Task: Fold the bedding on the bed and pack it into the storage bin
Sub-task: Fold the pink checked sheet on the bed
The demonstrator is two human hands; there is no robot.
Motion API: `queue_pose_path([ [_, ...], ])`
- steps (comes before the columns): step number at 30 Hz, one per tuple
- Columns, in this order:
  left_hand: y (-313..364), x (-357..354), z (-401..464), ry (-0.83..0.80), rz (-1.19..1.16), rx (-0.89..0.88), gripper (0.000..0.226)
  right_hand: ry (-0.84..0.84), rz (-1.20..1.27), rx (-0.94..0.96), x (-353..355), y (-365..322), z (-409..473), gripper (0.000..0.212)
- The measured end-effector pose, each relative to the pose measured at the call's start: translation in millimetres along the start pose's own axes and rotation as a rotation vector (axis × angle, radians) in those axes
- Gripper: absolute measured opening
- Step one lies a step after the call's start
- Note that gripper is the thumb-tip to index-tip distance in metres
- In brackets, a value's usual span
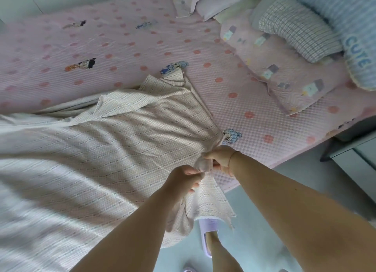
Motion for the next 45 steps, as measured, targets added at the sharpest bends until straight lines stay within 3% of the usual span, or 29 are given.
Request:
queue_pose_path([
  [2,13,7,-8,0.043,0.027,-0.047,0.032,0.006,0.039,0.007,-14,-26,-5,0.016],
  [6,41,34,-20,0.259,0.17,-0.137,0.023,-0.024,0.152,-0.037,-44,-64,-10,0.011],
  [10,47,73,-9,0.427,0.079,-0.041,0.024,-0.162,0.205,-0.009,-80,-100,-10,0.013],
  [16,28,114,25,0.479,-0.184,0.056,0.024,-0.292,0.072,0.134,-103,-137,12,0.026],
  [20,3,138,50,0.538,-0.335,0.141,0.021,-0.164,-0.355,0.264,-82,-122,43,0.04],
  [23,-6,141,57,0.585,-0.351,0.185,0.017,-0.276,-0.908,0.085,-75,-73,57,0.046],
  [25,-8,141,57,0.625,-0.338,0.183,0.011,-0.273,-1.057,-0.004,-71,-50,63,0.029],
  [26,-7,141,56,0.643,-0.314,0.173,0.01,-0.25,-1.039,0.001,-71,-47,64,0.023],
  [29,-4,140,48,0.661,-0.293,0.152,0.015,-0.217,-0.932,0.084,-76,-51,66,0.037],
  [32,2,144,38,0.554,-0.347,0.146,0.026,-0.194,-0.821,0.176,-85,-72,47,0.02],
  [35,9,152,21,0.44,-0.381,0.167,0.017,-0.17,-0.751,0.224,-95,-89,22,0.019],
  [39,28,170,-10,0.481,-0.288,0.093,0.016,-0.111,-0.763,0.281,-104,-100,-15,0.034],
  [43,54,196,-50,0.605,-0.11,0.022,0.006,0.032,-0.46,0.096,-105,-93,-46,0.039],
  [45,69,200,-71,0.62,-0.028,0.007,0.022,0.066,-0.242,0.018,-112,-87,-68,0.033],
])
Point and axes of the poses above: each hand's wrist, its own z-axis towards the middle knuckle, its own x-axis out of the back of the hand, y = z × x, the point moved 5 cm from there along z, towards the middle knuckle, and after that the axes turned 1 degree about -x, right-handed, at the moved point
